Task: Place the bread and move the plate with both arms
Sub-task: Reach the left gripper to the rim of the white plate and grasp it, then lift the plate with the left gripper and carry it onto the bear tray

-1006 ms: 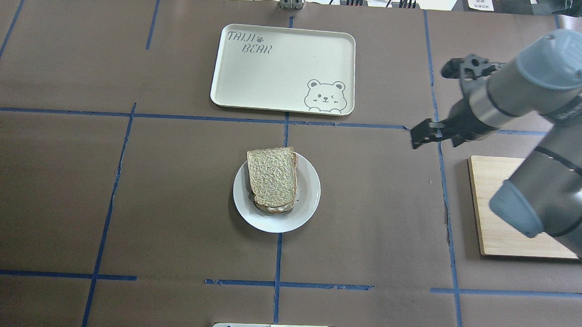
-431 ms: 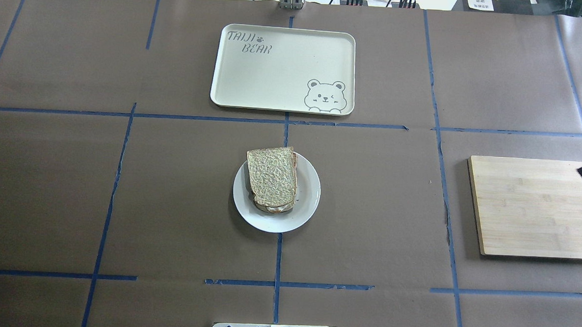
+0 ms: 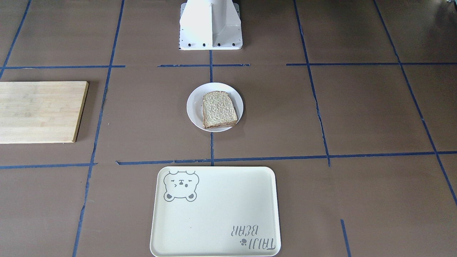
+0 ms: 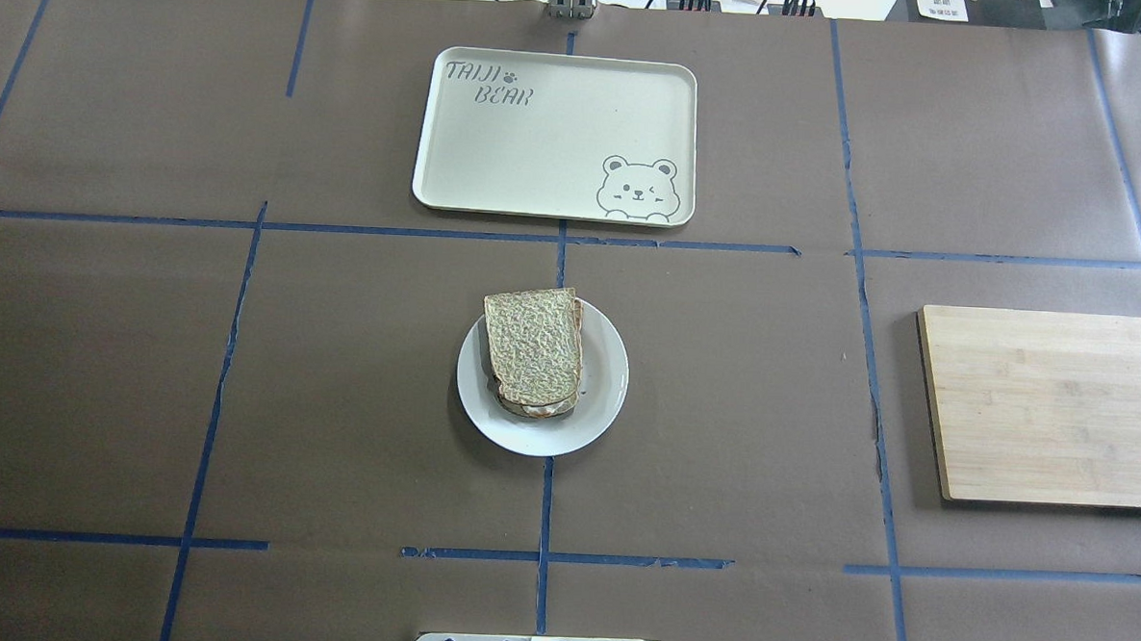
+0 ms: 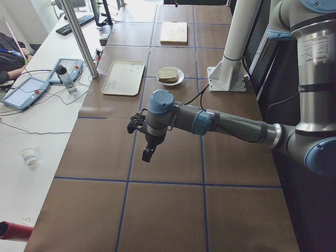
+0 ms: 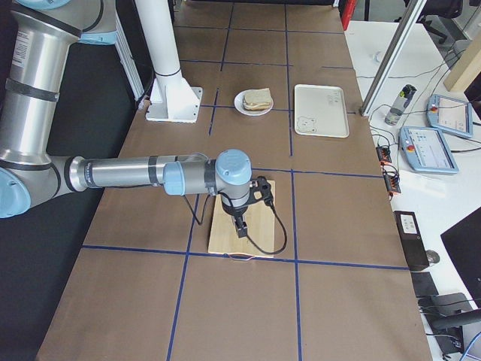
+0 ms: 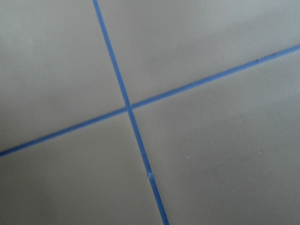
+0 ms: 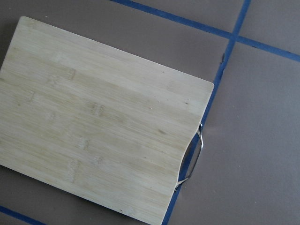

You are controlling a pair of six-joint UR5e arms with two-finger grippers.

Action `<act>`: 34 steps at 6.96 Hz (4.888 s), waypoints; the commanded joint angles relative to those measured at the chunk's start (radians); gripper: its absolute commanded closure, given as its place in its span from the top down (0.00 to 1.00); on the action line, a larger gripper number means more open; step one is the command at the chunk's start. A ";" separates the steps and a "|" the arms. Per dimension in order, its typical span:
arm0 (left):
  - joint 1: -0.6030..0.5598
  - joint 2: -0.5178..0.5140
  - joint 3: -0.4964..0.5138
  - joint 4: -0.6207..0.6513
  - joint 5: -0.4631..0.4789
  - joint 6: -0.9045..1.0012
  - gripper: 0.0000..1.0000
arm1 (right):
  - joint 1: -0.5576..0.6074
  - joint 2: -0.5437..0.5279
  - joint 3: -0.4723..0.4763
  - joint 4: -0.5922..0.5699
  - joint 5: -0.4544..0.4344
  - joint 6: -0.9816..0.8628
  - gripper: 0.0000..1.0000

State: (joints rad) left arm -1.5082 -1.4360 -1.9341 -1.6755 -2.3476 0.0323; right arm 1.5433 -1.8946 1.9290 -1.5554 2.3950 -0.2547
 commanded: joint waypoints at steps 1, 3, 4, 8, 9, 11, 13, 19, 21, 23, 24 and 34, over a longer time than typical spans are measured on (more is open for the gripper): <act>0.099 -0.001 0.000 -0.147 -0.045 -0.051 1.00 | 0.049 -0.035 -0.022 0.006 -0.008 -0.012 1.00; 0.288 -0.026 -0.009 -0.312 -0.044 -0.435 1.00 | 0.049 -0.035 -0.021 0.009 -0.007 -0.012 1.00; 0.395 -0.035 0.003 -0.493 -0.038 -0.685 1.00 | 0.049 -0.035 -0.019 0.011 -0.007 -0.012 1.00; 0.775 -0.315 0.032 -0.688 0.242 -1.311 1.00 | 0.049 -0.032 -0.021 0.011 -0.007 -0.008 1.00; 0.845 -0.364 0.038 -0.690 0.327 -1.391 1.00 | 0.049 -0.032 -0.021 0.011 -0.007 -0.006 1.00; 0.907 -0.379 0.184 -1.014 0.460 -1.582 1.00 | 0.049 -0.031 -0.022 0.011 -0.007 0.000 1.00; 0.989 -0.438 0.338 -1.153 0.609 -1.632 1.00 | 0.049 -0.031 -0.022 0.011 -0.007 0.000 1.00; 1.120 -0.543 0.469 -1.188 0.728 -1.783 0.57 | 0.049 -0.029 -0.022 0.011 -0.007 0.000 1.00; 1.128 -0.552 0.471 -1.190 0.757 -1.839 0.28 | 0.049 -0.031 -0.022 0.011 -0.008 -0.001 1.00; 1.134 -0.550 0.481 -1.210 0.757 -1.839 0.08 | 0.049 -0.029 -0.030 0.011 -0.007 0.002 1.00; 1.134 -0.553 0.472 -1.211 0.757 -1.841 0.05 | 0.049 -0.026 -0.030 0.011 -0.007 0.002 1.00; 0.984 -0.720 0.660 -1.474 0.864 -2.003 0.00 | 0.047 -0.020 -0.044 0.011 -0.007 0.005 1.00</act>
State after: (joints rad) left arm -0.4785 -2.0947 -1.3714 -3.1489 -1.4832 -1.9643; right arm 1.5910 -1.9146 1.8897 -1.5449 2.3883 -0.2505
